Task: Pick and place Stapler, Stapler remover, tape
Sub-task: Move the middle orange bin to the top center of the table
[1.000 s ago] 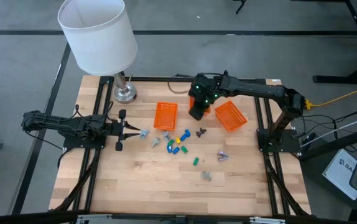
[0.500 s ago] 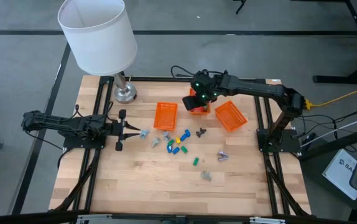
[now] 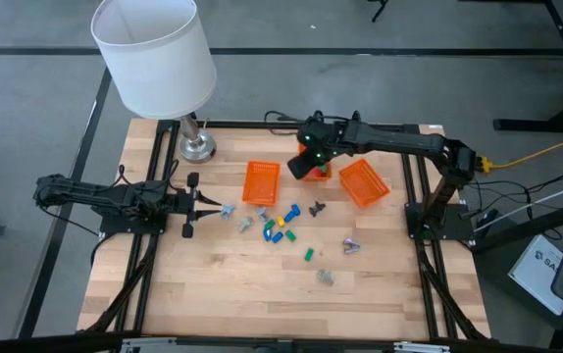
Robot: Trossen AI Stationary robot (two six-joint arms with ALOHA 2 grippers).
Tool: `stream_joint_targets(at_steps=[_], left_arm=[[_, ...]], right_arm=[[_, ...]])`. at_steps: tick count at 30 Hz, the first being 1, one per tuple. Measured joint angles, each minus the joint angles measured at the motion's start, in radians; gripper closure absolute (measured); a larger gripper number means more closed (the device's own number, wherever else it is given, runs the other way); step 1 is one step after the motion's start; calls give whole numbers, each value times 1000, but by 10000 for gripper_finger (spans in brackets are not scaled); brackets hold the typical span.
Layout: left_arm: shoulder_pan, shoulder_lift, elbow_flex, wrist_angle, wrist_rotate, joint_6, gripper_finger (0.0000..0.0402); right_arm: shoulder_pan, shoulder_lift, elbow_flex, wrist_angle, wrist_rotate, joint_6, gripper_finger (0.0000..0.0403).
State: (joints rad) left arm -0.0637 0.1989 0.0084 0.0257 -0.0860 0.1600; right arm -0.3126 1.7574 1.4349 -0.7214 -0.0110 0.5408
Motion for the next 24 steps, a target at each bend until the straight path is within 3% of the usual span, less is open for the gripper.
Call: stream_joint_targets(at_steps=[5, 8, 15, 18, 21, 24], left_arm=[[0, 0, 0, 0, 0, 0, 324], [0, 0, 0, 0, 0, 0, 324], [0, 0, 0, 0, 0, 0, 323], [0, 0, 0, 0, 0, 0, 324], [0, 0, 0, 0, 0, 0, 323], [0, 0, 0, 0, 0, 0, 322]], right_arm=[[-5, 8, -1, -42, 103, 479, 398], [-6, 8, -1, -119, 105, 637, 400], [-6, 9, -1, -198, 95, 578, 380], [-6, 9, -1, -179, 35, 564, 380], [-6, 5, -1, -168, -33, 451, 381], [-9, -12, -1, -157, -42, 405, 381]])
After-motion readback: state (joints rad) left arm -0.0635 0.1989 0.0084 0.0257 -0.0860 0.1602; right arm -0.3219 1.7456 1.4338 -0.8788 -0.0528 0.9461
